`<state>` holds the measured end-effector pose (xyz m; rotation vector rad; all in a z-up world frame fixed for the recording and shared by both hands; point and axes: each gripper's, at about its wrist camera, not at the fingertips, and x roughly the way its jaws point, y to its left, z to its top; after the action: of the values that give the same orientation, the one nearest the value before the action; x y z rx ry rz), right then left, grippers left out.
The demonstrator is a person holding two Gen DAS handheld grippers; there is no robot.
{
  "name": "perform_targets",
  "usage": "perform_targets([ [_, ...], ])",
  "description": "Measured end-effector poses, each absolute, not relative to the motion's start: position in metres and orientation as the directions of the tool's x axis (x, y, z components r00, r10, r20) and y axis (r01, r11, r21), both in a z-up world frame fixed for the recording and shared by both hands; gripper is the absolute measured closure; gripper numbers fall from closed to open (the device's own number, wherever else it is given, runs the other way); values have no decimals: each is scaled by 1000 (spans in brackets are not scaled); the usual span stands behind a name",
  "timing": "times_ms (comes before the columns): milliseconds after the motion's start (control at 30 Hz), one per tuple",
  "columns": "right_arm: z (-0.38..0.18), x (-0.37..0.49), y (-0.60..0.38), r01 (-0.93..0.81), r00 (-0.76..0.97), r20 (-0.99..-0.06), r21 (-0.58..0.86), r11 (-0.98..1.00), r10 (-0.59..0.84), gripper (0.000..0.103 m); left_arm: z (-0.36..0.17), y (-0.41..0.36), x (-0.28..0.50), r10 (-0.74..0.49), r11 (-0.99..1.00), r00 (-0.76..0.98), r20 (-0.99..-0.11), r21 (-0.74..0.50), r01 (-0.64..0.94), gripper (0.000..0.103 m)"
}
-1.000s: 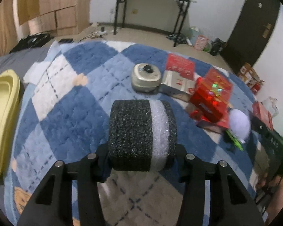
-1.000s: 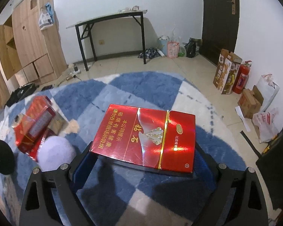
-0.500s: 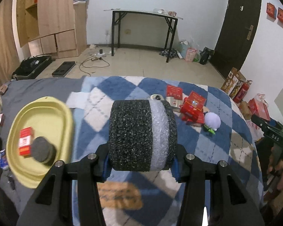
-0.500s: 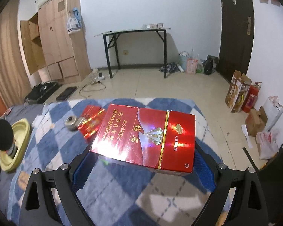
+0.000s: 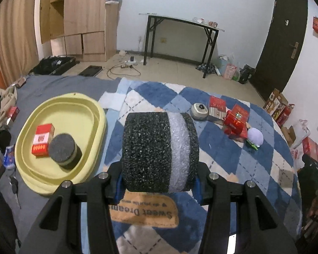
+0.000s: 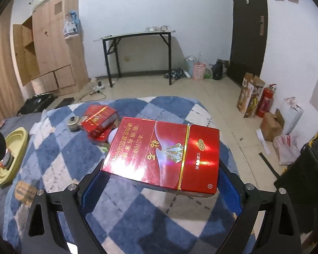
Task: Organize rigid objects
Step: 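Lift the foam roll and red cigarette pack off the rug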
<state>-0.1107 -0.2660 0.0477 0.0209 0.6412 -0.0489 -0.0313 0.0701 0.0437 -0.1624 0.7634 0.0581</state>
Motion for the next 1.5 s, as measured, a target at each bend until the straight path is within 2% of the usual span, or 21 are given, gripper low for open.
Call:
perform_targets([
  [233, 34, -89, -252, 31, 772, -635, -9, 999, -30, 8, 47, 74, -30, -7, 986, 737, -676, -127, -108, 52],
  [533, 30, -78, -256, 33, 761, -647, -28, 999, -43, 8, 54, 79, -22, -58, 984, 735, -676, -163, -72, 52],
  [1033, 23, -71, -255, 29, 751, -659, -33, 999, -43, 8, 55, 87, -17, -63, 978, 735, -675, -190, -91, 52],
  [1267, 23, -73, -254, 14, 753, -657, -40, 999, -37, 8, 55, 86, -17, -11, 983, 721, -693, -140, -119, 52],
  [1500, 24, -77, -252, 15, 758, -650, -55, 998, -47, 8, 53, 82, -17, -10, 985, 715, -699, -130, -113, 52],
])
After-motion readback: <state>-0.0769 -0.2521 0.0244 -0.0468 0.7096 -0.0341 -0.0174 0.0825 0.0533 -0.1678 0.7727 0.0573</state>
